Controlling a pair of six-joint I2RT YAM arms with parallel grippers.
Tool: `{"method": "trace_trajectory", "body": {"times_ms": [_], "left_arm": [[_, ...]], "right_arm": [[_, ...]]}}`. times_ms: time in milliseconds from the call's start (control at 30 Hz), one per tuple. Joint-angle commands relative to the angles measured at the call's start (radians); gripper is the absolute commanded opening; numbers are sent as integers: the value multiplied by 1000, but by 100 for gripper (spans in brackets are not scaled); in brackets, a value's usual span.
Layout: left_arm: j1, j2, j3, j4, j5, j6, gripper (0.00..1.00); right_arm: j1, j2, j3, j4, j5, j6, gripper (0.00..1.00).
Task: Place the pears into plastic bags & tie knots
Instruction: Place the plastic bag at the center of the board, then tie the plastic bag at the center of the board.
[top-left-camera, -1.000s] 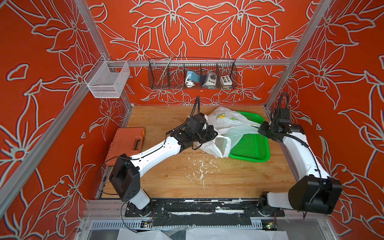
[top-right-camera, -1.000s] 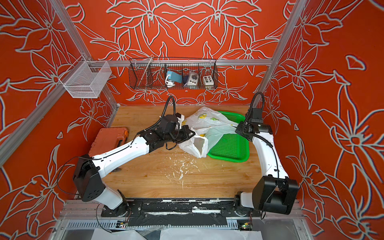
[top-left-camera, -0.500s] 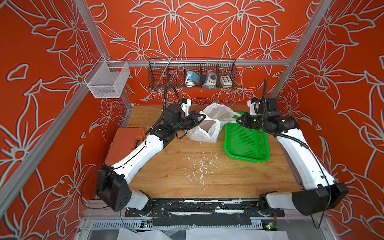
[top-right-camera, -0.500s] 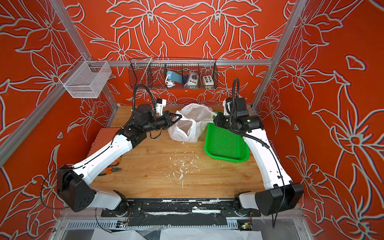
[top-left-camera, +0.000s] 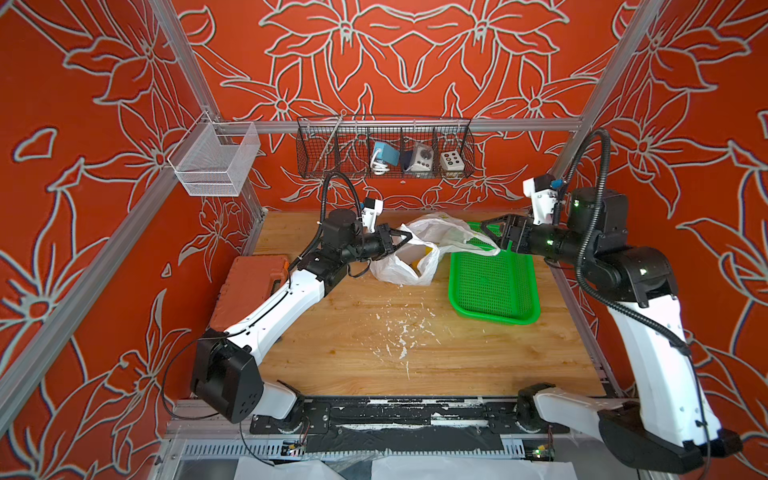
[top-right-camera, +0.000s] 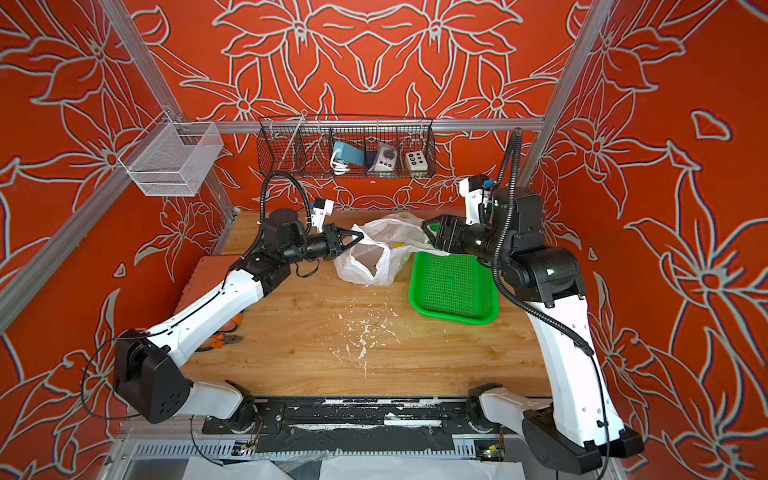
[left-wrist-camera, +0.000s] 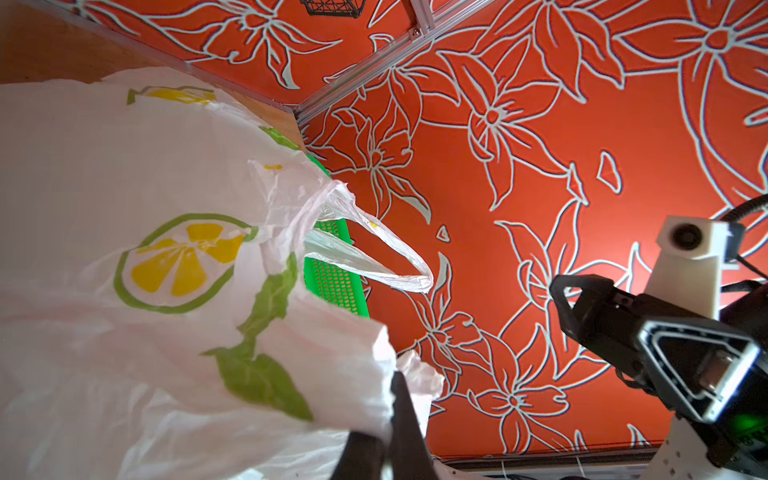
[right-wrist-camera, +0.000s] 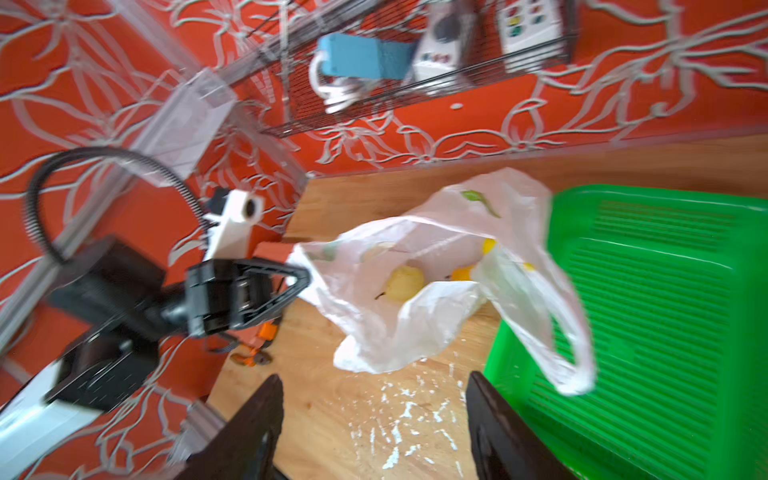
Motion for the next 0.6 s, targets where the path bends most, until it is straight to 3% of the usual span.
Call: {"method": "trace_trajectory", "body": {"times_ms": [0,367,567], "left_arm": [[8,-33,0,34,27,10,0],[12,-36,-7,20,33,16,0],[12,-31,-11,24,47,16,0]], "right_arm": [[42,84,-38,51,-153,-37,72],[159,197,-177,207,-173,-26,69],[169,226,-173,222,-153,-32,50]]}}
